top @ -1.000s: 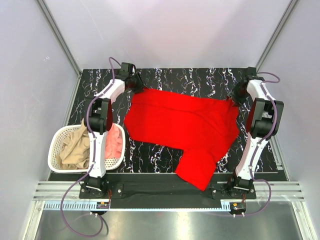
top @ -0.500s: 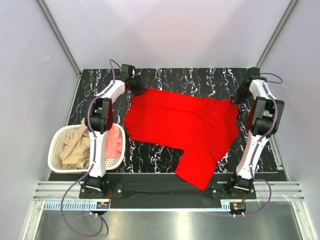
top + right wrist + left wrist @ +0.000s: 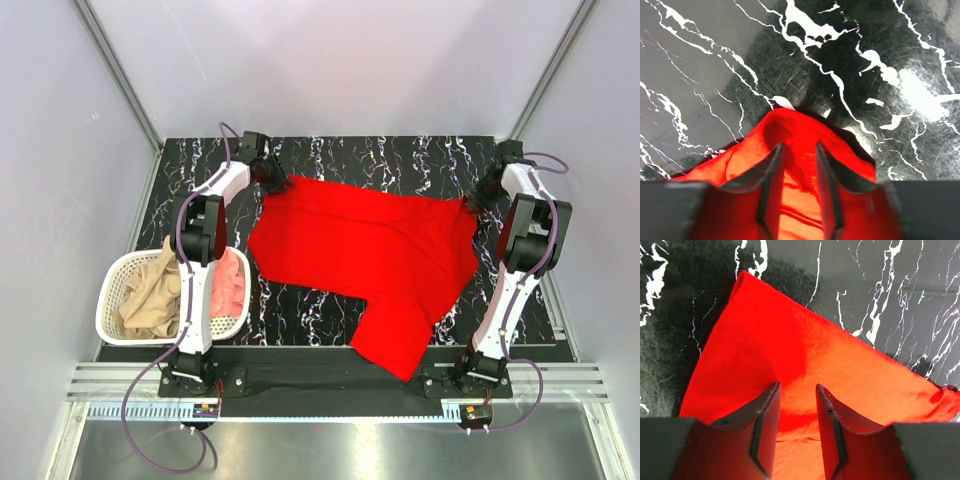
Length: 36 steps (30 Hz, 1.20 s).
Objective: Fold and stack the t-shirts
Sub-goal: Fold the tshirt
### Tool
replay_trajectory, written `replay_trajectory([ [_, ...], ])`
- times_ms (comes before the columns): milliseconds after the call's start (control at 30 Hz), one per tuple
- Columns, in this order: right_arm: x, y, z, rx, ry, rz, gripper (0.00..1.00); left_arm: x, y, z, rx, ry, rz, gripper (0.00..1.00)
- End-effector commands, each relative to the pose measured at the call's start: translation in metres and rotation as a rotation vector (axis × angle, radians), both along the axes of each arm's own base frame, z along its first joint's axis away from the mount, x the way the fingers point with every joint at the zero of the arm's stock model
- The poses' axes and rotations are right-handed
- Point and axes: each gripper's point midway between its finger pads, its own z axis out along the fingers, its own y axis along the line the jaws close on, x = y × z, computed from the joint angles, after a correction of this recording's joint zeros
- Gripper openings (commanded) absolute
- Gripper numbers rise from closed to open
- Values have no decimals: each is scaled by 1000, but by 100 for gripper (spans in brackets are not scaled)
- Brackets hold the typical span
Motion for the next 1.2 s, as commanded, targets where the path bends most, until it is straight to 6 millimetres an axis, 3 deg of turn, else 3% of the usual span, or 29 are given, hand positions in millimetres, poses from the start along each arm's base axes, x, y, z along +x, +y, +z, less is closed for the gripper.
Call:
replay_trajectory([
  [0, 17, -1, 42, -1, -120, 5, 39, 11, -1, 20, -21, -53, -1, 37],
  [133, 19, 0, 48, 6, -134, 5, 53, 11, -1, 21, -19, -54, -1, 36],
  [367, 23, 5, 36, 37, -124, 24, 47, 10, -1, 18, -26, -48, 4, 35],
  [567, 16, -5, 45, -22, -99, -7, 37, 12, -1, 21, -24, -55, 4, 35],
  [667, 15, -6, 56, -35, -134, -7, 38, 13, -2, 20, -27, -57, 6, 34],
  [767, 21, -3, 67, -25, -171, 15, 47, 13, -3, 18, -30, -51, 3, 34],
  [933, 21, 2, 54, 2, -154, 26, 54, 13, -4, 15, -32, -47, 2, 32],
  [1167, 34, 12, 39, 68, -170, 40, 52, 12, -2, 13, -26, -42, 3, 33],
])
